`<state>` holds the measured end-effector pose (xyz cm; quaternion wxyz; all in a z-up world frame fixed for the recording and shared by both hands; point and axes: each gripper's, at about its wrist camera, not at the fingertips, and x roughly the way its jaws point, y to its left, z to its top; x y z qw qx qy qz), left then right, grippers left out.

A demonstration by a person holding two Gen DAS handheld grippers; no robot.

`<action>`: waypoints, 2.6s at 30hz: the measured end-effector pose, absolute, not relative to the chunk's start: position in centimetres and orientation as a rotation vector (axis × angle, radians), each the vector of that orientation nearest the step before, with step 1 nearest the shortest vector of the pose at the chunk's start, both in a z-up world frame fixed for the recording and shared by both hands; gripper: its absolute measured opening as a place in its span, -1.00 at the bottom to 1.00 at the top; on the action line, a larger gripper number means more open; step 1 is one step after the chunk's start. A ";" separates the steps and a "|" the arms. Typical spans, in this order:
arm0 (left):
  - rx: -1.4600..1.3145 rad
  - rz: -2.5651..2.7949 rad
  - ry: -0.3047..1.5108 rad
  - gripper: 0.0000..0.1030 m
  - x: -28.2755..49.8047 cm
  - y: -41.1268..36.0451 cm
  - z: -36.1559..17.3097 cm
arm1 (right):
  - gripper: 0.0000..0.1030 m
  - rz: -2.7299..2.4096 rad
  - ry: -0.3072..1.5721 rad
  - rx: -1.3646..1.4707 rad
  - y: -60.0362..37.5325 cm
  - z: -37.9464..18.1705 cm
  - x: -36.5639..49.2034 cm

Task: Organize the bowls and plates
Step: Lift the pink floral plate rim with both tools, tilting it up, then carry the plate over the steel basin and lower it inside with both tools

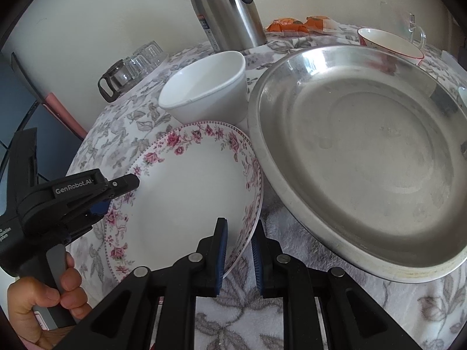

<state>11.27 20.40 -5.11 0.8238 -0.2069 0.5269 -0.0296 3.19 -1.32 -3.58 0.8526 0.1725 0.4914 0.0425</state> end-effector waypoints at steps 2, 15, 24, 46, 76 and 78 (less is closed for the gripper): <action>-0.441 -0.061 1.117 -0.38 11.1 20.5 -4.9 | -0.66 0.097 1.032 0.359 -1.2 -3.5 3.2; -0.423 -0.061 1.049 -0.38 10.0 21.0 -1.5 | -0.67 0.132 0.985 0.342 -0.9 -1.6 2.5; -0.411 -0.050 1.016 -0.38 9.2 21.1 0.4 | -0.66 0.159 0.954 0.344 -0.9 -0.6 2.0; -0.289 -0.085 0.964 -0.38 9.1 15.8 4.8 | -0.66 0.127 0.867 0.439 -6.0 2.7 1.2; -0.116 -0.332 1.012 -0.38 12.1 -3.2 5.1 | -0.66 -0.098 0.733 0.584 -22.8 4.2 -0.3; -0.114 -0.335 1.014 -0.38 12.2 -3.7 4.9 | -0.66 -0.102 0.738 0.581 -23.3 4.0 -0.2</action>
